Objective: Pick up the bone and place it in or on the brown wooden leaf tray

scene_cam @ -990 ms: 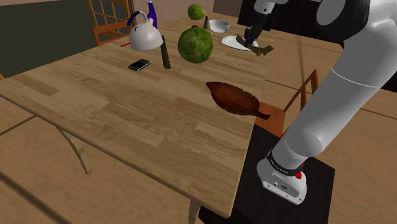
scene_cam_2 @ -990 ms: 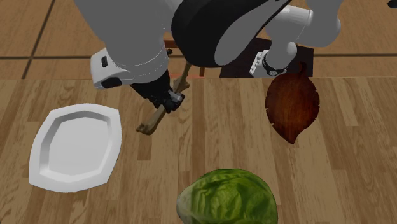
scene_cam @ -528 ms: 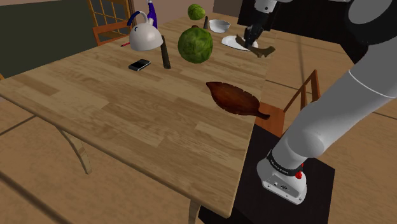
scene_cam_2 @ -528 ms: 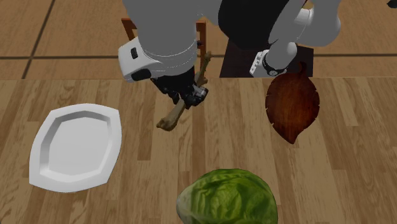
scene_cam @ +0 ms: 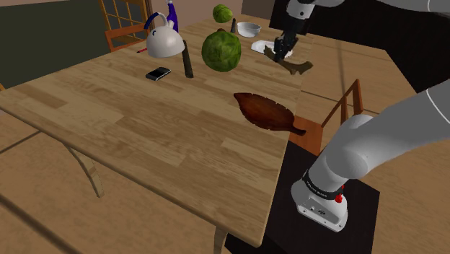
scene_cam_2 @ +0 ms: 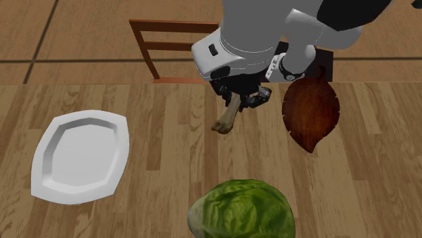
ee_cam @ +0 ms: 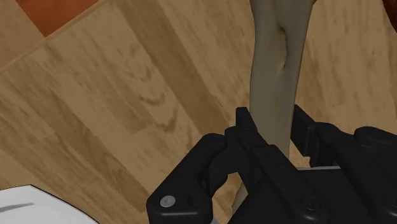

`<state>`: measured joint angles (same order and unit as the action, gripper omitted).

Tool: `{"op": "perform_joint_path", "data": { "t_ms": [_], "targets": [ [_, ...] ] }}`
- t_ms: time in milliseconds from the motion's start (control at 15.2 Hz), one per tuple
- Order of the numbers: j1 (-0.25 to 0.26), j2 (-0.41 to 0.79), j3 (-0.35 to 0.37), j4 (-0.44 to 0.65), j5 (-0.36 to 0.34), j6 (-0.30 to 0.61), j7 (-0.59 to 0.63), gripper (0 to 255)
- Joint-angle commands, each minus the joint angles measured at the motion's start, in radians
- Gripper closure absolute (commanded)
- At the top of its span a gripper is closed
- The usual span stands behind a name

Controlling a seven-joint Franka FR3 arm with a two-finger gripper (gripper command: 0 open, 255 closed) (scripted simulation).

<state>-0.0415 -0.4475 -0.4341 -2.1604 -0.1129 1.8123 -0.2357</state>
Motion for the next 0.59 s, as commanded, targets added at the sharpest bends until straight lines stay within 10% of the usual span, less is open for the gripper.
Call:
{"op": "perform_joint_path", "data": {
  "t_ms": [0,528],
  "targets": [
    [0.001,-0.059,0.043,-0.06,-0.008,0.001,0.054,255],
    [0.017,-0.272,0.212,-0.238,0.02,-0.042,0.238,255]
  ]
}}
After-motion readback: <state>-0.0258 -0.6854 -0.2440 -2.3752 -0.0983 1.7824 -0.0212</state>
